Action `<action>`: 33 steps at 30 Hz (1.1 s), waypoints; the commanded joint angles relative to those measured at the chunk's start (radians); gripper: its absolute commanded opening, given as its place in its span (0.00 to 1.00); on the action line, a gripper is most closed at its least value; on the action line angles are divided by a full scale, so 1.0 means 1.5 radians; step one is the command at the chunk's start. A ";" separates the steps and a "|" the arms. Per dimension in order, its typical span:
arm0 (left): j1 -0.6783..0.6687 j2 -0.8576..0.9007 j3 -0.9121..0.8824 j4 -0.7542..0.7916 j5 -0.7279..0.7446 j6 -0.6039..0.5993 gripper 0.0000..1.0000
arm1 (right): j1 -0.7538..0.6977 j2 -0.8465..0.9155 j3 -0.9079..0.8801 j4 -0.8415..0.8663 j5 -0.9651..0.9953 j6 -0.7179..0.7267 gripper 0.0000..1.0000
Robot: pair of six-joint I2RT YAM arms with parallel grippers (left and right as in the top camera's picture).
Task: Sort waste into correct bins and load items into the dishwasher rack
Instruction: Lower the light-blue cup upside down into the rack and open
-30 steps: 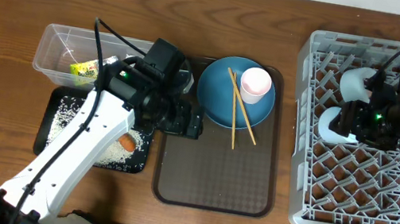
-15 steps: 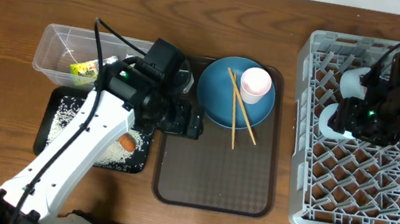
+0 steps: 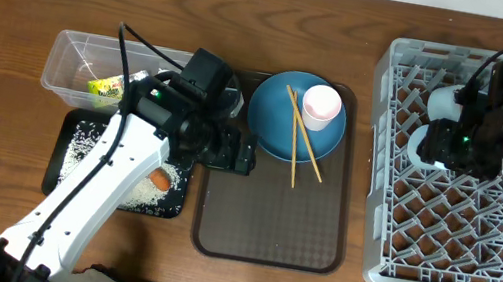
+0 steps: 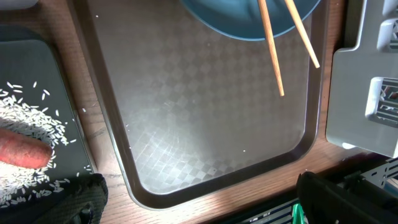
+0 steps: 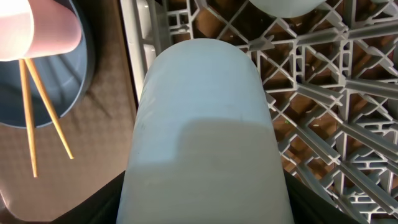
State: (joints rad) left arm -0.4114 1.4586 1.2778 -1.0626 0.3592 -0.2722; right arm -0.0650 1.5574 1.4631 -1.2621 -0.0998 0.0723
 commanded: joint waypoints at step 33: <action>0.000 0.003 -0.003 -0.002 -0.009 0.004 0.99 | 0.004 -0.005 -0.178 0.126 0.012 0.006 0.57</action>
State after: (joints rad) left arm -0.4114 1.4586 1.2778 -1.0626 0.3592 -0.2722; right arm -0.0650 1.5574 1.2011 -1.0702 -0.0925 0.0723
